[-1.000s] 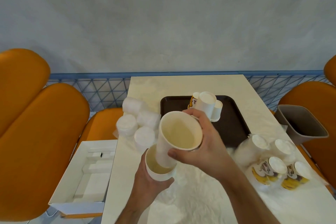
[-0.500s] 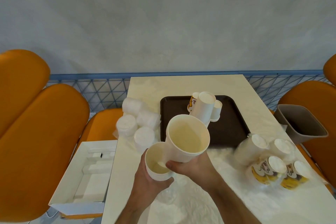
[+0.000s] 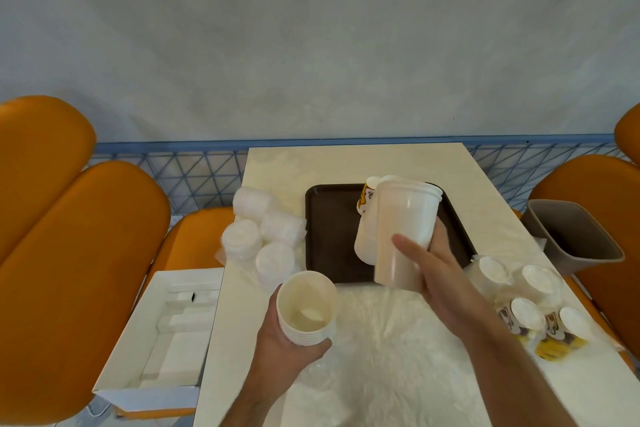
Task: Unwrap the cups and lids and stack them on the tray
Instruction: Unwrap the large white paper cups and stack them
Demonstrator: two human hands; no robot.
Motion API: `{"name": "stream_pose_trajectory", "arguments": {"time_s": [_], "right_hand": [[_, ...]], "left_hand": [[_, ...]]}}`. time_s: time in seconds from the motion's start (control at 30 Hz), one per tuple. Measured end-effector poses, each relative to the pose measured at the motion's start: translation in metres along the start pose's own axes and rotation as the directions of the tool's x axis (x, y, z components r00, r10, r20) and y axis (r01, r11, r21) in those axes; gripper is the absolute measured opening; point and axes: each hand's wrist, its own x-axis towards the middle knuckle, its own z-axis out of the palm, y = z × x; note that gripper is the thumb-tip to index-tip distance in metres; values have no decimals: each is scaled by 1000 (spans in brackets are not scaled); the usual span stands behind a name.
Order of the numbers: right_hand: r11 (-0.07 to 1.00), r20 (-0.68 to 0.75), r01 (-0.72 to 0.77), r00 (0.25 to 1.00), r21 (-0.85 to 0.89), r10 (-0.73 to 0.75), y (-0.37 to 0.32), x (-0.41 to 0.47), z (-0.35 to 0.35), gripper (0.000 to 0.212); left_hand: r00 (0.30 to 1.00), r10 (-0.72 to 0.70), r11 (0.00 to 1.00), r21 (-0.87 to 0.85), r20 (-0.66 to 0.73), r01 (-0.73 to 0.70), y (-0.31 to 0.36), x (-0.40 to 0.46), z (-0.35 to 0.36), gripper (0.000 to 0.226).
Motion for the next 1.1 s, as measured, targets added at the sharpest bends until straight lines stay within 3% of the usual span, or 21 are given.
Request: {"name": "stream_pose_trajectory", "arguments": {"time_s": [0.2, 0.4, 0.6, 0.73, 0.9, 1.1], "right_hand": [[956, -259, -69, 966, -284, -8, -9, 1, -32, 62], [881, -263, -155, 964, -447, 36, -31, 14, -42, 63], [743, -272, -64, 949, -666, -161, -55, 39, -39, 52], [700, -266, -26, 935, -714, -236, -68, 56, -34, 38], [577, -187, -34, 960, -816, -207, -82, 73, -28, 59], [527, -159, 47, 927, -849, -340, -93, 98, -15, 69]], "left_hand": [[1000, 6, 1000, -12, 22, -6, -4, 1, -1, 100], [1000, 10, 1000, -6, 24, -9, -8, 2, -1, 101], [999, 30, 999, 16, 12, -31, -9, 4, 1, 101], [1000, 24, 1000, 3, 4, -24, -9, 4, 1, 102], [1000, 31, 1000, 0, -1, -31, -9, 3, 0, 102], [1000, 25, 1000, -6, 1, -25, -6, 2, -1, 100]]}}
